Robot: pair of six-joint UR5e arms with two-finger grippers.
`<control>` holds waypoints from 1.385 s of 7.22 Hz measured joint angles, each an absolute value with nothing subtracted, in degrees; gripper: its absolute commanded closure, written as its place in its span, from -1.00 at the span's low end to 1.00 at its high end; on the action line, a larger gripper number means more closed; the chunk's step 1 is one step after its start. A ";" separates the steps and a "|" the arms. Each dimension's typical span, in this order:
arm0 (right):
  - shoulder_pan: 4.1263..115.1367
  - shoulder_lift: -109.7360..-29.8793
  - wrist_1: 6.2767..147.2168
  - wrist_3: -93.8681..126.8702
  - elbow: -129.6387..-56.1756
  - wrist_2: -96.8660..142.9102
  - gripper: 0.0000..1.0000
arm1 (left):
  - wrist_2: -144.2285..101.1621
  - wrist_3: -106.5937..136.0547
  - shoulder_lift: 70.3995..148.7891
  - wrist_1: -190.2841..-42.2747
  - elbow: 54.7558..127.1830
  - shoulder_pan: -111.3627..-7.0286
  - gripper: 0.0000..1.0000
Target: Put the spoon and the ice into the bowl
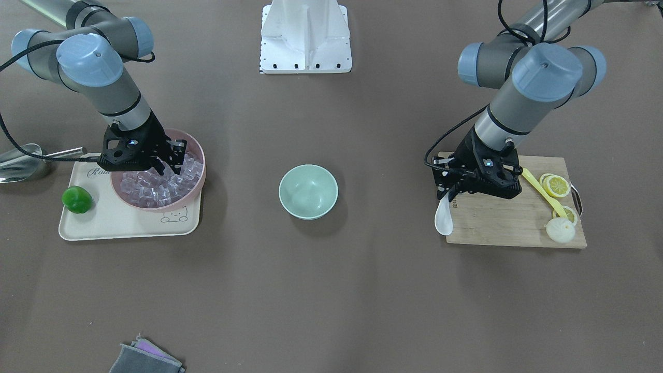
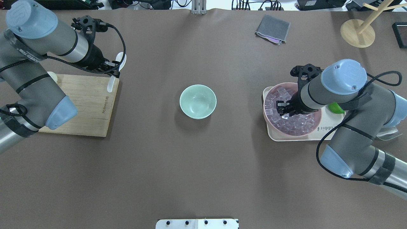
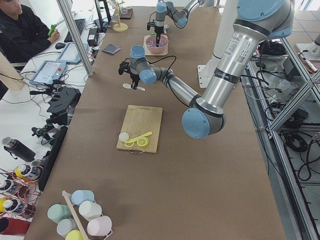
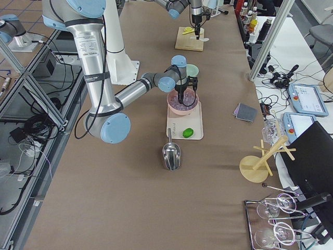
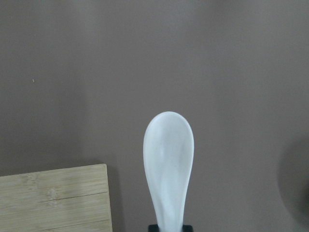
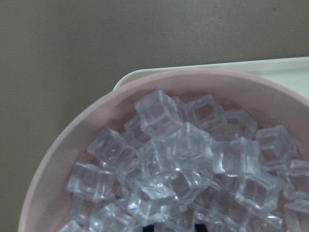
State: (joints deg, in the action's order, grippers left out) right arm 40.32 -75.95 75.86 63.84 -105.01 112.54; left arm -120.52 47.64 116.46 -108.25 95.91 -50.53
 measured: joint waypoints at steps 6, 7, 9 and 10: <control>45.64 -69.50 83.38 63.76 -110.72 116.98 1.00 | -120.65 56.03 122.91 -107.92 95.72 -45.85 1.00; 45.72 -66.66 84.81 63.85 -110.62 116.74 1.00 | -120.42 59.43 125.49 -107.87 94.86 -43.10 1.00; 45.60 -61.80 85.56 64.05 -108.91 115.23 1.00 | -120.35 64.75 130.65 -107.87 90.71 -38.35 1.00; 45.44 -59.71 85.49 64.62 -107.48 114.44 1.00 | -120.34 65.93 131.99 -107.88 89.28 -36.66 1.00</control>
State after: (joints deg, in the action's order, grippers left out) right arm 45.44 -59.71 85.49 64.62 -107.48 114.44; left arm -120.34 65.93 131.99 -107.88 89.28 -36.66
